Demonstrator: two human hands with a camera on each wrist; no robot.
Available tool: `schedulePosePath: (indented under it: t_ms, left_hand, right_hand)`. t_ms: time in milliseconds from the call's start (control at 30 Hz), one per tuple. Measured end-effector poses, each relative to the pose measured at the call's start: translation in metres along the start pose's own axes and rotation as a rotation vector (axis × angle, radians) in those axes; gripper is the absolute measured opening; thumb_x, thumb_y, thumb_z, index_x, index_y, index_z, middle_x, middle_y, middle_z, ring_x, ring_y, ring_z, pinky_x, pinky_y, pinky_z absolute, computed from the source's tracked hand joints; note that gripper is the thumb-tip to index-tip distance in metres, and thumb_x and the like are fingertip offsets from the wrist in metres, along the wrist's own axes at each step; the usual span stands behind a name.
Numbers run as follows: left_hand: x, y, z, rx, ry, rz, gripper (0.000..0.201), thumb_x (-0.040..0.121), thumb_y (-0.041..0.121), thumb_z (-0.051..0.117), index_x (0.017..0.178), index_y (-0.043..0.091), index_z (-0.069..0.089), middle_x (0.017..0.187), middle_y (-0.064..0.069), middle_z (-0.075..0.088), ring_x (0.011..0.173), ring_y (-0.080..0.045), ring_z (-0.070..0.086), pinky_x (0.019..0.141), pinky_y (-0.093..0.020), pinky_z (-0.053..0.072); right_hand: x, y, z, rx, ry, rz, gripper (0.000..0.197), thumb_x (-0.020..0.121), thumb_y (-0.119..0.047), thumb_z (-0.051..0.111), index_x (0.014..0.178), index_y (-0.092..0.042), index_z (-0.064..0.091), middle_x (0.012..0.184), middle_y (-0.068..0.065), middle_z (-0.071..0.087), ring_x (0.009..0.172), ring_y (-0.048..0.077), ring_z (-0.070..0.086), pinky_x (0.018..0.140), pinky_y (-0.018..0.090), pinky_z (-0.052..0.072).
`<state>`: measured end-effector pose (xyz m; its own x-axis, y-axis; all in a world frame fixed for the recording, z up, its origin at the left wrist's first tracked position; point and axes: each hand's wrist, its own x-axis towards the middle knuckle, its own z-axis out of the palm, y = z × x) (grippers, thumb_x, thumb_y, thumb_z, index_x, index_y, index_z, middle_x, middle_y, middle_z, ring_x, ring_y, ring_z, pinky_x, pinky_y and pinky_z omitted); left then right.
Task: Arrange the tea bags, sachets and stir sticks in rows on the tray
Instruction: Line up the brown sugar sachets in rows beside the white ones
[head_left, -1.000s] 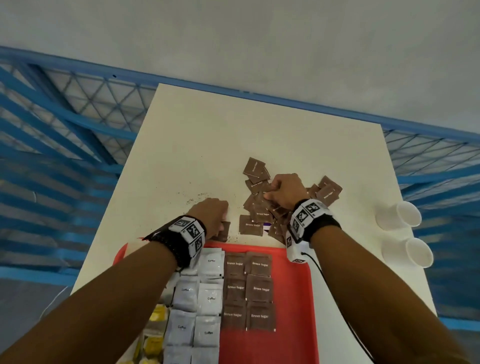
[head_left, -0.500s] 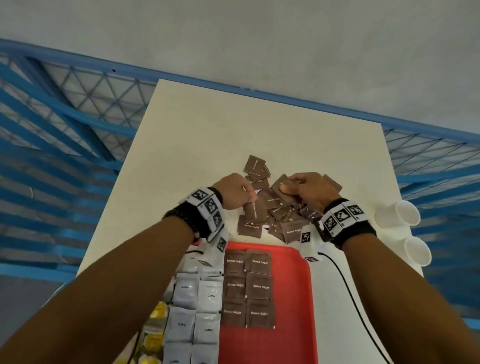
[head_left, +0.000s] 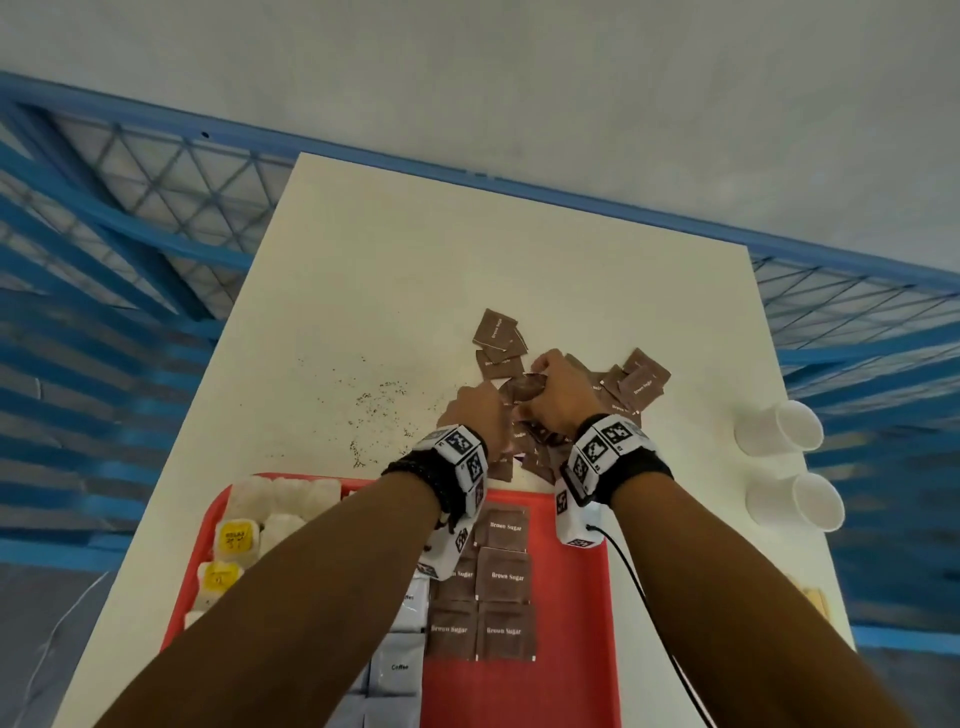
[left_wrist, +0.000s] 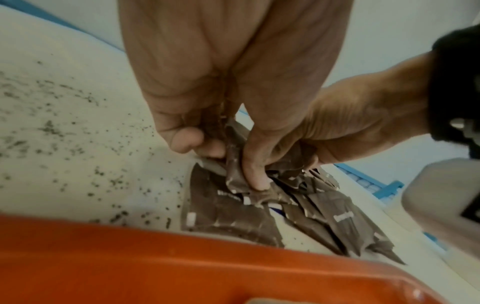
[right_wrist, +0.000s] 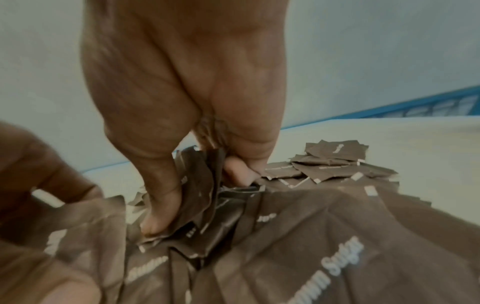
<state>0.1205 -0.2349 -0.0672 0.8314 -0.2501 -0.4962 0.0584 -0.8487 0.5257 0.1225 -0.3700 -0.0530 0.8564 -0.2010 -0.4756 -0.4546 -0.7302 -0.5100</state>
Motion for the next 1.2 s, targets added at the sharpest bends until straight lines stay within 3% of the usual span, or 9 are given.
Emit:
schedulePosePath:
  t_ms: [100,233,400,500,633,800,1000,1100,1200]
  left_hand:
    - [-0.002,-0.003,-0.005,-0.046,-0.037,-0.016,0.025,0.087,0.024,0.067,0.095,0.0,0.067,0.103,-0.019,0.07,0.094,-0.033,0.068,0.07,-0.034,0.054]
    - [-0.005,-0.014,-0.033,-0.275,-0.077,-0.07,0.024,0.083,0.026,0.079,0.08,0.009,0.062,0.077,0.0,0.061,0.072,-0.014,0.059,0.055,-0.022,0.04]
    - [-0.019,-0.021,-0.083,-0.812,-0.156,-0.099,0.016,0.085,0.021,0.078,0.083,0.012,0.065,0.079,-0.003,0.067,0.076,-0.014,0.062,0.074,-0.03,0.052]
    - [-0.036,-0.015,-0.098,-1.076,-0.192,-0.058,0.005,0.09,0.006,0.068,0.088,0.005,0.064,0.084,-0.015,0.062,0.078,-0.021,0.061,0.077,-0.037,0.06]
    - [-0.075,-0.014,-0.089,-1.196,-0.293,-0.048,0.007,0.094,0.0,0.057,0.087,0.001,0.06,0.097,-0.022,0.059,0.107,-0.041,0.06,0.071,-0.041,0.063]
    - [-0.159,-0.02,-0.046,-1.299,-0.533,-0.031,0.036,0.092,0.012,0.056,0.121,-0.008,0.061,0.115,-0.029,0.067,0.098,-0.038,0.069,0.074,-0.048,0.061]
    - [-0.21,-0.05,-0.006,-1.573,-0.562,-0.193,0.056,0.101,0.045,0.037,0.109,0.004,0.075,0.115,-0.022,0.07,0.09,-0.036,0.072,0.081,-0.058,0.056]
    - [-0.223,-0.058,0.002,-1.605,-0.612,-0.206,0.07,0.095,0.06,0.036,0.112,0.004,0.074,0.114,-0.022,0.071,0.092,-0.037,0.07,0.087,-0.063,0.049]
    - [-0.235,-0.057,0.003,-1.56,-0.606,-0.164,0.05,0.093,0.045,0.053,0.114,0.004,0.073,0.109,-0.021,0.071,0.085,-0.034,0.07,0.086,-0.061,0.051]
  right_hand:
    - [0.0,-0.002,-0.007,-0.077,-0.011,0.027,0.02,0.076,-0.016,0.08,0.086,-0.007,0.066,0.078,0.0,0.061,0.069,0.011,0.056,0.047,0.013,0.037]
    - [-0.001,0.012,-0.028,0.137,0.048,0.121,0.025,0.073,-0.023,0.086,0.088,-0.008,0.072,0.084,0.005,0.074,0.077,0.02,0.07,0.073,0.033,0.059]
    - [-0.025,0.03,-0.064,0.493,0.149,0.152,0.026,0.074,-0.024,0.086,0.087,-0.007,0.072,0.081,0.008,0.076,0.072,0.022,0.073,0.067,0.038,0.061]
    - [-0.059,0.018,-0.079,0.688,0.133,0.071,0.019,0.081,-0.015,0.08,0.089,-0.002,0.069,0.073,0.008,0.068,0.062,0.02,0.063,0.052,0.024,0.051]
    - [-0.122,-0.005,-0.084,0.788,-0.176,-0.118,0.017,0.081,-0.014,0.078,0.091,-0.002,0.07,0.076,0.006,0.071,0.07,0.021,0.064,0.064,0.029,0.051]
    - [-0.193,-0.022,-0.039,0.487,-0.345,-0.24,0.027,0.069,-0.021,0.089,0.09,-0.018,0.073,0.083,-0.002,0.074,0.075,0.015,0.07,0.07,0.031,0.054]
    - [-0.238,-0.019,0.011,0.296,-0.205,-0.307,0.03,0.066,-0.019,0.09,0.073,-0.034,0.065,0.069,-0.021,0.069,0.064,-0.008,0.06,0.061,0.013,0.044]
    - [-0.247,-0.014,0.027,0.217,-0.135,-0.366,0.042,0.057,-0.022,0.093,0.075,-0.038,0.058,0.084,-0.014,0.066,0.075,-0.003,0.058,0.063,0.014,0.04]
    - [-0.252,-0.01,0.039,0.201,-0.09,-0.394,0.047,0.055,-0.02,0.093,0.087,-0.023,0.059,0.088,-0.006,0.061,0.076,0.002,0.055,0.06,0.012,0.038]
